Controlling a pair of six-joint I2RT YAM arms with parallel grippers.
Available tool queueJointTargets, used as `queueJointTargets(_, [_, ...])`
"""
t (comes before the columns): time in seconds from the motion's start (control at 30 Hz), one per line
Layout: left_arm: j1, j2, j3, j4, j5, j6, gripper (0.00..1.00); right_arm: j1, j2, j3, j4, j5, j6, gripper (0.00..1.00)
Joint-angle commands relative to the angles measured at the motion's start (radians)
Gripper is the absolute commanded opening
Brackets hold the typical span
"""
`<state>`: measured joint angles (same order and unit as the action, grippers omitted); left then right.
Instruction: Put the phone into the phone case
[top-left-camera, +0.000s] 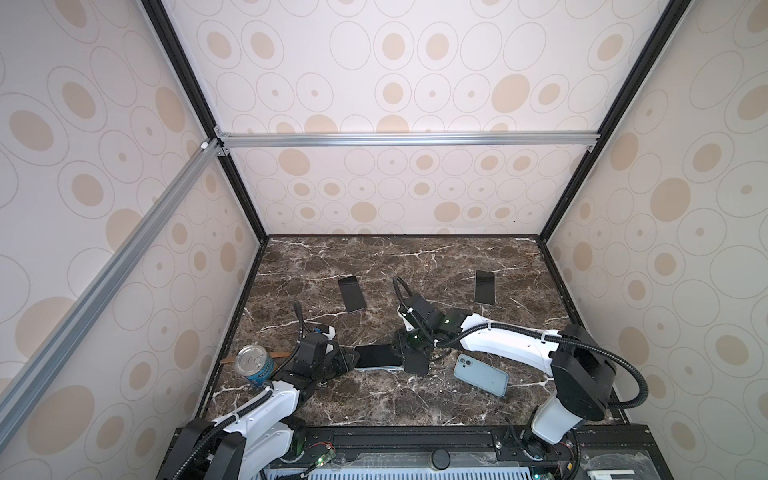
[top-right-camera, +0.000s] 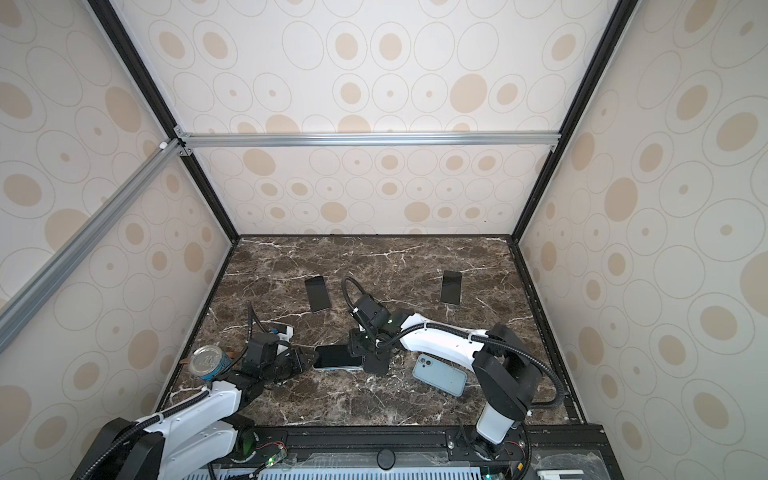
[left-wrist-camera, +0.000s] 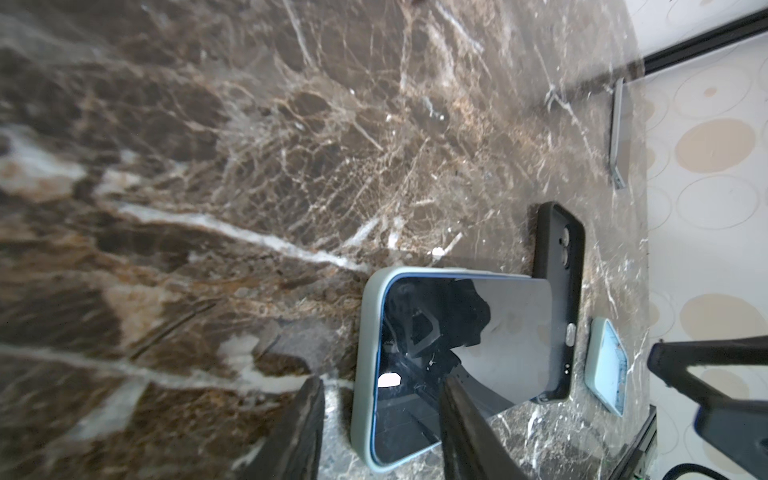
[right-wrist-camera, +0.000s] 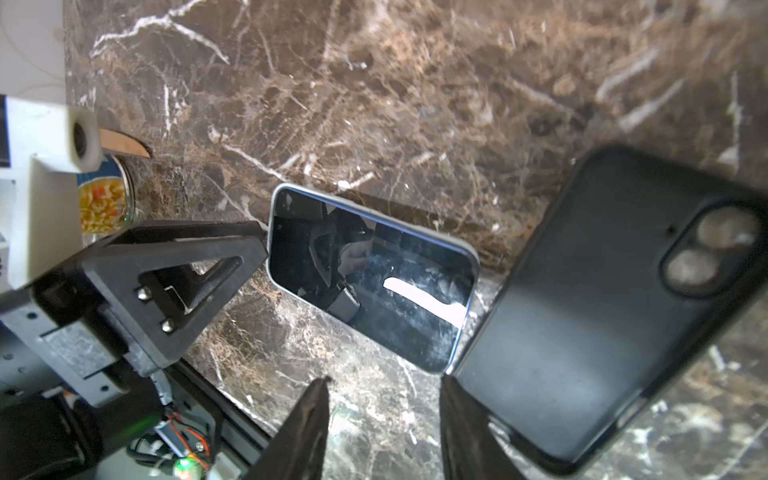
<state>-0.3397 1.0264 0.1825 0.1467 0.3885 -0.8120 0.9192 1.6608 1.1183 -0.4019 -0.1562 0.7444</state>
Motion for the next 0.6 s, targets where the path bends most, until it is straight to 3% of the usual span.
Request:
queueJointTargets(0.0, [-0.005,0.014,0.019,0.020,0.018,0.024,0.42,0.008,0.025,-0.024,0.021,-0.003,0.020,0.44])
queueJointTargets(0.57, [-0.004,0.053,0.015,0.062,-0.009,0.027,0.29,0.007,0.107,-0.043,0.040,-0.019,0.019,0.40])
